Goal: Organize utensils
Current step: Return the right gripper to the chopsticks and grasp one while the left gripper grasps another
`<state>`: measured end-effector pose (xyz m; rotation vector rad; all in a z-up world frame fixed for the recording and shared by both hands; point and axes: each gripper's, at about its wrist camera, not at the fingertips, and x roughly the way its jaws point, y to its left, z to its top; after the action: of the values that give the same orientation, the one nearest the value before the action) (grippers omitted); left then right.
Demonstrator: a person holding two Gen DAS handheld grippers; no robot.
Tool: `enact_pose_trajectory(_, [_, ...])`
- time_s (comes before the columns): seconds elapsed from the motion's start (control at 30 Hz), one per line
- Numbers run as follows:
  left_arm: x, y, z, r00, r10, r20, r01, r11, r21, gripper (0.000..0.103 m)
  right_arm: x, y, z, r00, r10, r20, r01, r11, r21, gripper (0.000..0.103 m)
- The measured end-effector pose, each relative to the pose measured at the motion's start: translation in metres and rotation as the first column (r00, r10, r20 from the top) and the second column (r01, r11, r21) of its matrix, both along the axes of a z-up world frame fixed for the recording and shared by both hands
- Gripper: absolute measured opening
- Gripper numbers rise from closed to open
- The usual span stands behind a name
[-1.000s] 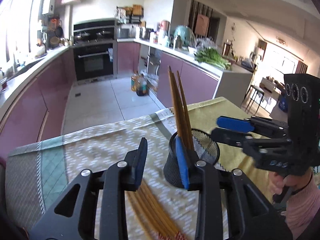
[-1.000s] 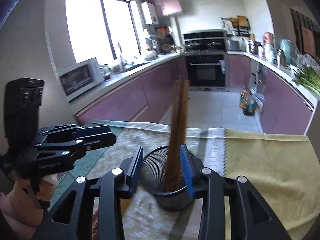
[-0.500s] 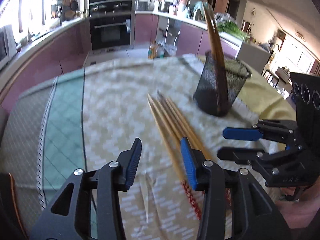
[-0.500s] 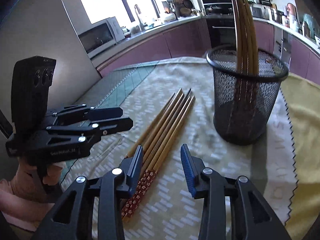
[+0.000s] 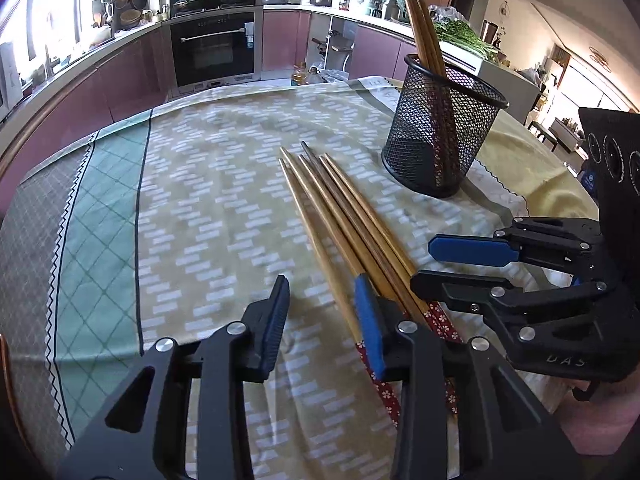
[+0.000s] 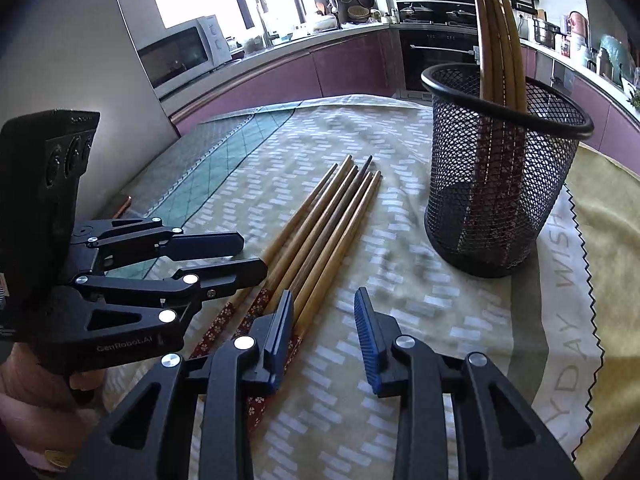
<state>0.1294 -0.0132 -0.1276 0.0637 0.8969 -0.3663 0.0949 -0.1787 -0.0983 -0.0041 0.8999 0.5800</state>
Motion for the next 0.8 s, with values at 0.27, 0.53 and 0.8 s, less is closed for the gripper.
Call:
enact_pose_trajectory(0.27, [-0.001,0.0,-0.003,1.0,0.007,-0.006,-0.007,1.0,0.006,0.031,0.004,-0.002,0.0,1.0,-0.018,-0.003,0.018,1.0,-0.02,0.025])
enact_pose_trajectory(0.53, [0.004,0.005,-0.002,1.0,0.008,-0.03,-0.008,1.0,0.002,0.027,0.004,-0.01,0.0,0.999,-0.036,-0.017,0.036,0.999,-0.027,0.022])
enact_pose_trajectory(0.8, [0.018,-0.001,-0.003,0.999,0.008,-0.033,-0.007,0.999,0.037,0.027,0.018,-0.002,-0.001,0.999,-0.045,-0.005,0.044,0.998,-0.053,0.022])
